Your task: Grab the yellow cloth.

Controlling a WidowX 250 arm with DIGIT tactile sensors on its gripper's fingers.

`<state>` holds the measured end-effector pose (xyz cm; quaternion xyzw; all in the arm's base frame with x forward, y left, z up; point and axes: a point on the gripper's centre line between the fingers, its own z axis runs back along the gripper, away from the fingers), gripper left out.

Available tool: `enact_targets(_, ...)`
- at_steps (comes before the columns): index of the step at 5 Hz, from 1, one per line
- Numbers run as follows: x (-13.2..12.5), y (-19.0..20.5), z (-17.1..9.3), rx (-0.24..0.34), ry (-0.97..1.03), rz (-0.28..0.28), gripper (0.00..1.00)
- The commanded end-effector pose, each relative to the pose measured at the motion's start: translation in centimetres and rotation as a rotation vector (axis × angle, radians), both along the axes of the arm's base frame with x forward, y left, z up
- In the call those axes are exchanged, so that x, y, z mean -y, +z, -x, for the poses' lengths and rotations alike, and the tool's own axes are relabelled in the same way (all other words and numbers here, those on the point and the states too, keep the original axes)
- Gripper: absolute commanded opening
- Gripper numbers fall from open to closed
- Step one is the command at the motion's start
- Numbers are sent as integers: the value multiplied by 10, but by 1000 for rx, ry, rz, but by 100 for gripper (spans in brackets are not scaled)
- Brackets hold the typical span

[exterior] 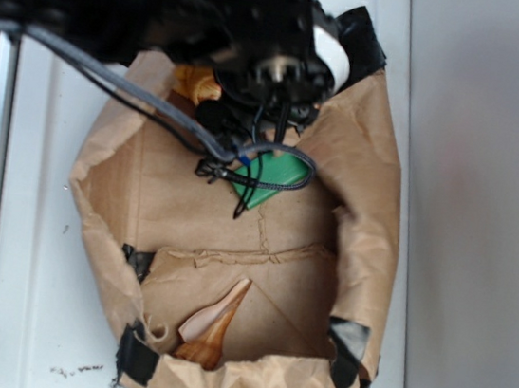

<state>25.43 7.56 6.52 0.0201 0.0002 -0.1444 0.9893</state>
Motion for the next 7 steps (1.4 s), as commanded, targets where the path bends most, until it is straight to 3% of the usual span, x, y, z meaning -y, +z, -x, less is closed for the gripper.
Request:
enact_targets(1,1,69,15,43,-37,91,100)
enact_targets(2,13,60,26,32,-108,94,100)
enact_targets(4,7,24,14,58,-47,-4,100)
enact_targets(7,-45,42,-1,22,9,51,100)
